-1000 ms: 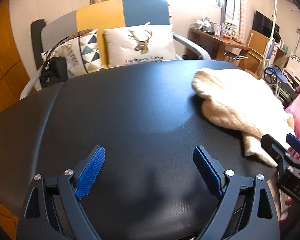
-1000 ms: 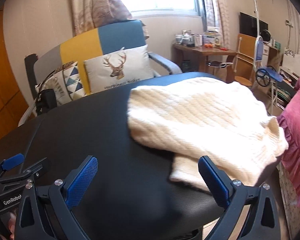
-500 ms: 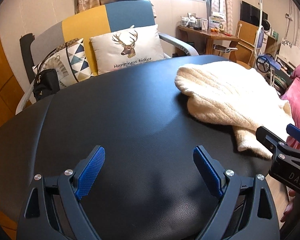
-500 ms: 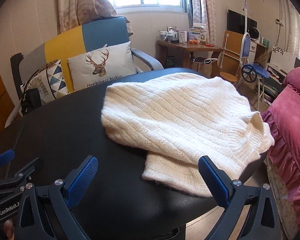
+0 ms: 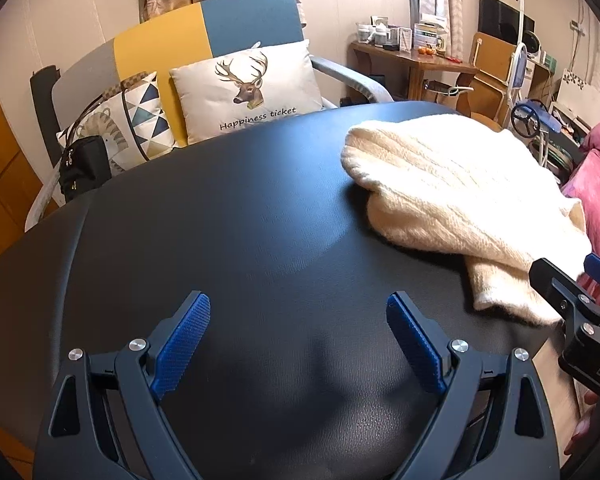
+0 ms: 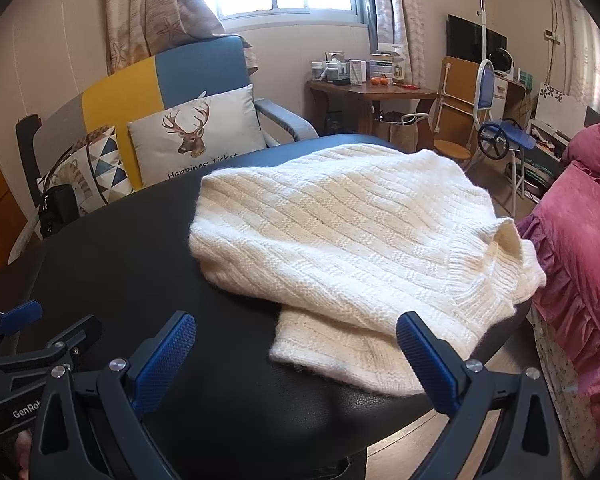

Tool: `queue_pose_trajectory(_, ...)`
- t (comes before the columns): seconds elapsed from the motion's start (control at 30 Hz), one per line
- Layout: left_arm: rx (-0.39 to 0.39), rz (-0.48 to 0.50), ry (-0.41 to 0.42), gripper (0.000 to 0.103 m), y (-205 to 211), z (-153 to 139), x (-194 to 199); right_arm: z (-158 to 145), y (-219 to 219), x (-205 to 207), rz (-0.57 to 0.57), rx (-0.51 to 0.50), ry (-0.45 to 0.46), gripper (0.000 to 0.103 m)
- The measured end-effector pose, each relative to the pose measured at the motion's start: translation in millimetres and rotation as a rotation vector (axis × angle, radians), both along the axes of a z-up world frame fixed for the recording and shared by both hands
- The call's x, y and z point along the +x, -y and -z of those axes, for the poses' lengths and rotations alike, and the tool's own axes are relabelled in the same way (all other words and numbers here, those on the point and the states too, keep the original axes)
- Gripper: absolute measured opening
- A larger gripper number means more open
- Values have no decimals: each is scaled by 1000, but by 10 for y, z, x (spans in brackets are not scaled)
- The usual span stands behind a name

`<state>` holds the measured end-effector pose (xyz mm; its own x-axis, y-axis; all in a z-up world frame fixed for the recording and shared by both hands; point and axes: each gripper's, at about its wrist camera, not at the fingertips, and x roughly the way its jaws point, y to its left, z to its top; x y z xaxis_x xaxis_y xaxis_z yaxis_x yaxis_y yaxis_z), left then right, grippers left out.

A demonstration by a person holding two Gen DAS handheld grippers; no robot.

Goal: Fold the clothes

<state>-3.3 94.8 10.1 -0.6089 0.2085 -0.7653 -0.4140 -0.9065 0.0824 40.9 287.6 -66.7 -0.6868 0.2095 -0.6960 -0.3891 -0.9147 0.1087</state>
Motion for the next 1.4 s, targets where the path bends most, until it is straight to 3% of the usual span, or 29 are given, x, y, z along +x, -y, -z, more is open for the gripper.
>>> queue_pose_trajectory(0.53, -80, 78, 7, 93, -347, 82, -51, 48, -176, -40, 24, -12, 8, 103)
queue_pose_trajectory(1.1, -152, 72, 37, 93, -422, 223, -77, 117, -684, -319, 59, -71, 1, 103)
queue_pose_trajectory(1.23, -161, 69, 37, 93, -416, 240, -78, 201, -851, -534, 100, -24, 56, 103)
queue_pose_trajectory(1.4, -172, 65, 34, 93, -403, 258, -89, 677, -1005, -957, 88, 0, 261, 103)
